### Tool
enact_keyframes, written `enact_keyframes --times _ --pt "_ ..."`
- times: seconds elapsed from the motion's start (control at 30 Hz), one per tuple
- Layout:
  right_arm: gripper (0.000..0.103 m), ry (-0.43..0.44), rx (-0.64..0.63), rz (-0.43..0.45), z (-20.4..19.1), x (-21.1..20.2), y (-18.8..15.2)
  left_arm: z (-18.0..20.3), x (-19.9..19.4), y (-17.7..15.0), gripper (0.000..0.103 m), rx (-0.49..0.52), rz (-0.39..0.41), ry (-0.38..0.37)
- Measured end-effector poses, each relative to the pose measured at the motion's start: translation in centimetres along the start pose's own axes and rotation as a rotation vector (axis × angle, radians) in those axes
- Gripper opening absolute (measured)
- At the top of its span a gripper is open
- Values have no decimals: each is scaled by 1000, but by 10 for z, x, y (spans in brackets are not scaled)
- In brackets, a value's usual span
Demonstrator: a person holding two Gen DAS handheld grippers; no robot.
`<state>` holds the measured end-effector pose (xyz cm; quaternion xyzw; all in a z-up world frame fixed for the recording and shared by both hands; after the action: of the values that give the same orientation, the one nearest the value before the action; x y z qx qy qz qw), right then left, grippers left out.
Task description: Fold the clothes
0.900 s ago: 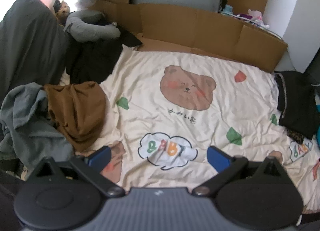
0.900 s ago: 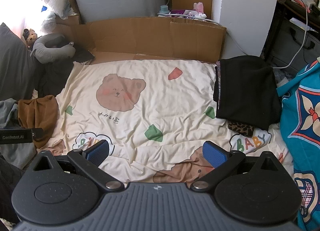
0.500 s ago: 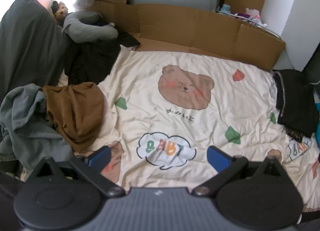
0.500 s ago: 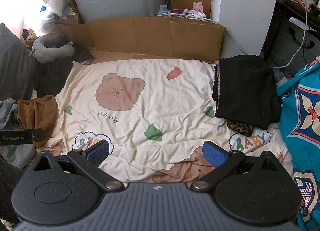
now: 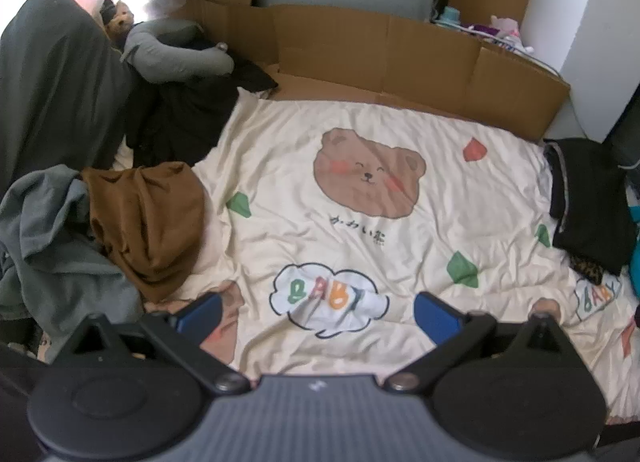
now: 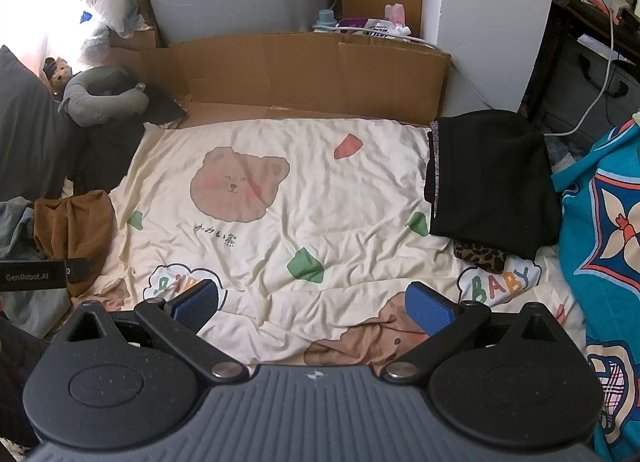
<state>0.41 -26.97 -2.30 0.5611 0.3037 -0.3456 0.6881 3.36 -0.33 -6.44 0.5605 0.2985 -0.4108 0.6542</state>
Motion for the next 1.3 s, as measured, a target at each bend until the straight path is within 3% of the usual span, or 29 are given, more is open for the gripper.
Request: enact_keyframes --times 1.3 --pt "103 0 -17 17 0 -1 2 -7 0 1 103 -7 -5 29"
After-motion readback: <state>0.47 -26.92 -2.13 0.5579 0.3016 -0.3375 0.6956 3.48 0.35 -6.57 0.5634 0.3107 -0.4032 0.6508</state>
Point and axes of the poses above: each gripper's, at about its wrist camera, not at the fingertips, and x roughly the way its jaws point, z to its right, y to its top, the point moved 7 cm from there along x, roughly the way its jaws point, and after that the axes turned 15 degrees about -y, right-handed, at the moved point
